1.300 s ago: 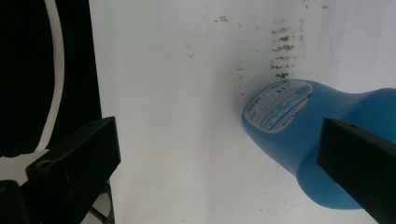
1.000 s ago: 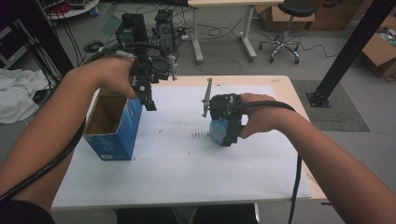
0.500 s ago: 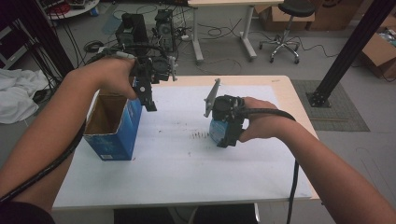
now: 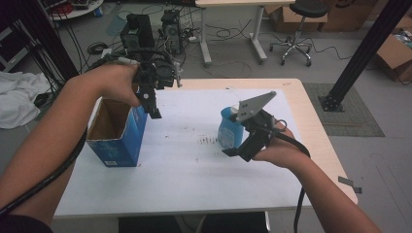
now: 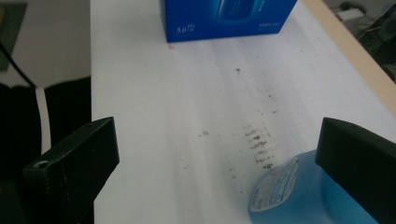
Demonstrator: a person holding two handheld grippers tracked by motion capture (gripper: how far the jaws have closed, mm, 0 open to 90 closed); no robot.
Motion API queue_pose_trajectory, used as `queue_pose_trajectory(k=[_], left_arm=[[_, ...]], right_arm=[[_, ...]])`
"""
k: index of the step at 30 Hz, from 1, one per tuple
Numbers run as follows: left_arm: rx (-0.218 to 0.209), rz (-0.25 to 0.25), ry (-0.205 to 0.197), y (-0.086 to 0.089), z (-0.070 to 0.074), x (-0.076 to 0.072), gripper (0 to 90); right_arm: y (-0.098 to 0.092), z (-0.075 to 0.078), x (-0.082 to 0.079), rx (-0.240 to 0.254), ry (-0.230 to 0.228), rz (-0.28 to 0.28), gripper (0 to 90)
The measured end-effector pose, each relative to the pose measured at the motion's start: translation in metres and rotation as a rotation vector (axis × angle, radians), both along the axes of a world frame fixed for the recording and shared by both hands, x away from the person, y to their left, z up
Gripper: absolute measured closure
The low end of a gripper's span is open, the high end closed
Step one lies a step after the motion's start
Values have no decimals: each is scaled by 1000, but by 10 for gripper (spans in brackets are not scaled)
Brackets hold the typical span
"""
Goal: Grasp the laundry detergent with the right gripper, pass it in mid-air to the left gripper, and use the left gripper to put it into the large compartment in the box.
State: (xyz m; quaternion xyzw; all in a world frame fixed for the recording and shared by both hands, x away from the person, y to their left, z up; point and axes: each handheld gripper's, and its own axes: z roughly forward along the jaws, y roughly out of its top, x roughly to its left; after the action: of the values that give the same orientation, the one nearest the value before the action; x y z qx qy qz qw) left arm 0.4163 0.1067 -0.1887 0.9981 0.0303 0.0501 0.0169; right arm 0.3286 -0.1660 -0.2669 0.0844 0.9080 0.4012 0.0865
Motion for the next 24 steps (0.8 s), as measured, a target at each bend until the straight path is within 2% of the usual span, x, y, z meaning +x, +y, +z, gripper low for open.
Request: queue_pose_trajectory(k=[1,2,4,5,8,11,14,15,16,18,19,21,22,24], left_arm=[[0,0,0,0,0,0,1],[0,0,0,0,0,0,1],[0,0,0,1,0,0,1],[0,-1,3,1,0,0,1],[2,-5,1,2,1,0,1],[-3,-7,-2,2,1,-1,1],[0,-9,-1,3,0,0,1],[0,-9,-1,3,0,0,1],[5,-11,-4,2,1,0,1],[4,-13,-6,2,2,0,1],[3,-17,-6,2,3,0,1],[-1,-23,-10,1,4,-1,1],[-1,-27,-12,0,5,-2,1],[-2,-29,-13,0,6,-3,1]], right_arm=[[0,0,0,0,0,0,0],[-9,-5,-4,49,-10,-28,0],[-17,-10,-7,91,-5,-55,0],[-17,-10,-7,91,-5,-55,0],[-33,-21,-12,134,-8,-114,0],[-40,-27,-15,145,-18,-147,0],[-55,-38,-18,162,-22,-211,0],[-55,-38,-18,162,-22,-211,0],[-62,-44,-17,177,-22,-244,0],[-65,-47,-17,188,-19,-255,0],[-71,-55,-16,195,-25,-293,0],[-73,-59,-16,199,-16,-300,0],[-78,-67,-15,206,-27,-331,0],[-80,-71,-14,217,-17,-342,0]])
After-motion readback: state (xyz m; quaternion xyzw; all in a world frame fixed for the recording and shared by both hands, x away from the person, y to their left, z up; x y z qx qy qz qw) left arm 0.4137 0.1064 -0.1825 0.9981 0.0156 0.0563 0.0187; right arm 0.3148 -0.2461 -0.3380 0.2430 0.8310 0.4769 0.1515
